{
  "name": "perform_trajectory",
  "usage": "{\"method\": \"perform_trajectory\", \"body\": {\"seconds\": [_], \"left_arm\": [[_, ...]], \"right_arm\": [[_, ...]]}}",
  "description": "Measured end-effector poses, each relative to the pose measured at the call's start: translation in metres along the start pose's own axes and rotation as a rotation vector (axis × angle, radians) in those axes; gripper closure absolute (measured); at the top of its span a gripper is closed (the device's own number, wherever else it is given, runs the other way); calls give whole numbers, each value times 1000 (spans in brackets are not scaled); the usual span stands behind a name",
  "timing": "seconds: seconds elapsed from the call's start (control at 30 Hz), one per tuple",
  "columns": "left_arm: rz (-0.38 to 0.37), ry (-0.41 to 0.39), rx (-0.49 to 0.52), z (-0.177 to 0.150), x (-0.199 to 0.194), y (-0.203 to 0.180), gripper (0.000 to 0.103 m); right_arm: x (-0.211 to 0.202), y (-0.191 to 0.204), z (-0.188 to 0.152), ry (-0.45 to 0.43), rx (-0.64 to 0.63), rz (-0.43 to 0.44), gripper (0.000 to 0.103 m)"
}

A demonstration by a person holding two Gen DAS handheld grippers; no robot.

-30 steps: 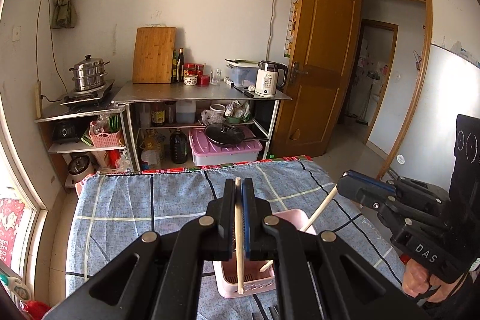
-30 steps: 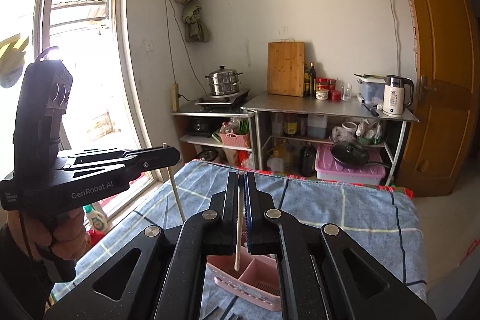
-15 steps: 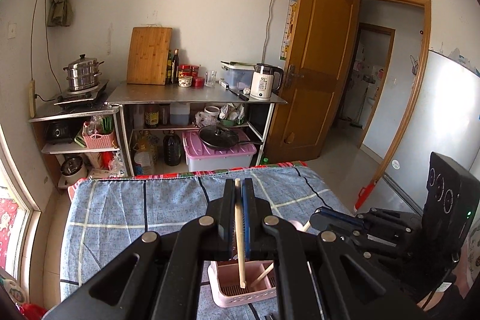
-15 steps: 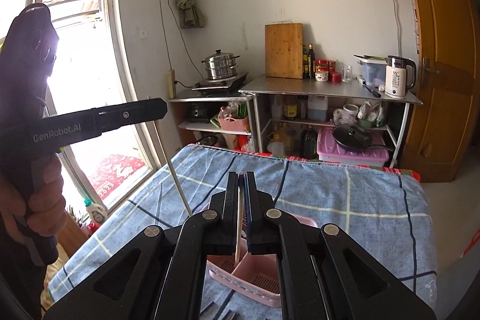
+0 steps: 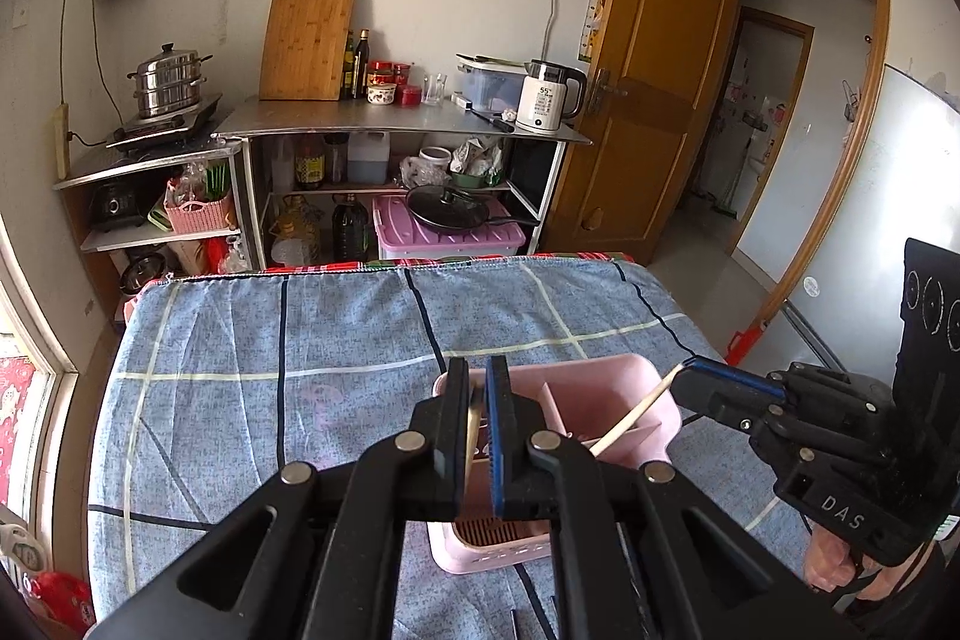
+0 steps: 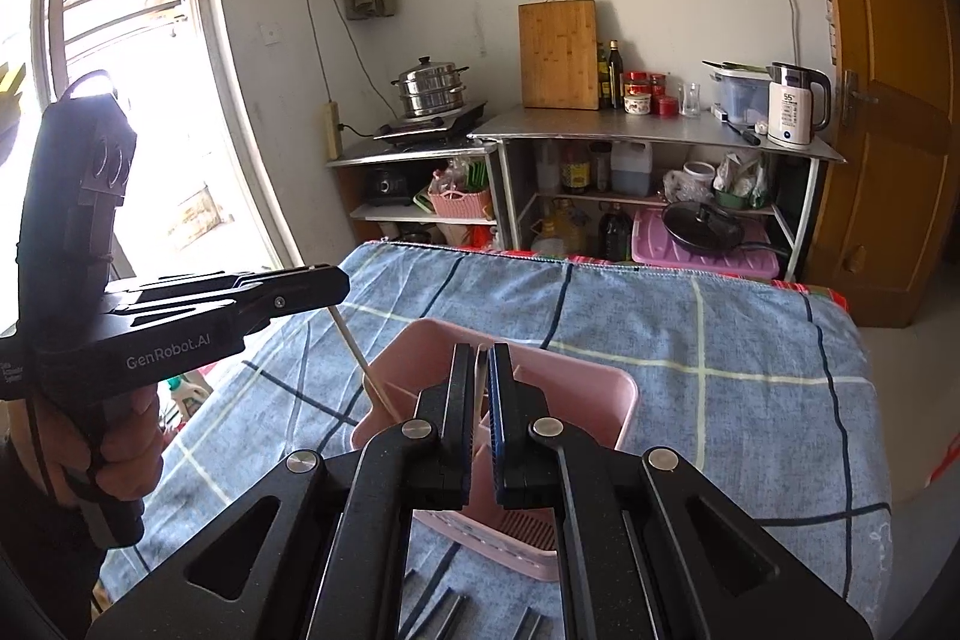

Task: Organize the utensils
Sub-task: 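Lower the wooden chopsticks into the basket compartments and open both tools, then grasp a dark chopstick with the left tool while the right tool grasps another dark chopstick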

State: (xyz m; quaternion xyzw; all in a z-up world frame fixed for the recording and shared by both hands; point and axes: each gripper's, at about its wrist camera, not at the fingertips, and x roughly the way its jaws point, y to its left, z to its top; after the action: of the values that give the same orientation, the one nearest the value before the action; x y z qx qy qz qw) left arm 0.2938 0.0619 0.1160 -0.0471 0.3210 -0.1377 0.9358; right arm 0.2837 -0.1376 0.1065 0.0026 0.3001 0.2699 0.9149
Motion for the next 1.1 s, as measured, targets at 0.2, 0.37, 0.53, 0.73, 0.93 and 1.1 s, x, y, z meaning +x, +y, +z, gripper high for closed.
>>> {"method": "perform_trajectory", "body": {"seconds": [0.2,0.37,0.53,0.73,0.93,1.1], "left_arm": [[23,-56,-17,-6,-22,3,76],[33,-110,-17,-20,-51,0,74],[24,-137,-6,-51,-77,-9,74],[23,-120,-7,-99,-89,-15,74],[20,-54,-18,-139,-81,-21,74],[18,5,-27,-160,-67,-25,74]], "right_arm": [[-19,-3,-3,-24,10,-3,91],[-47,0,-18,-56,-5,-15,91],[-75,5,-46,-70,-17,-15,91],[-94,2,-86,-52,17,-8,91],[-95,-2,-121,4,41,-21,91],[-89,-5,-136,41,54,-25,91]]}}
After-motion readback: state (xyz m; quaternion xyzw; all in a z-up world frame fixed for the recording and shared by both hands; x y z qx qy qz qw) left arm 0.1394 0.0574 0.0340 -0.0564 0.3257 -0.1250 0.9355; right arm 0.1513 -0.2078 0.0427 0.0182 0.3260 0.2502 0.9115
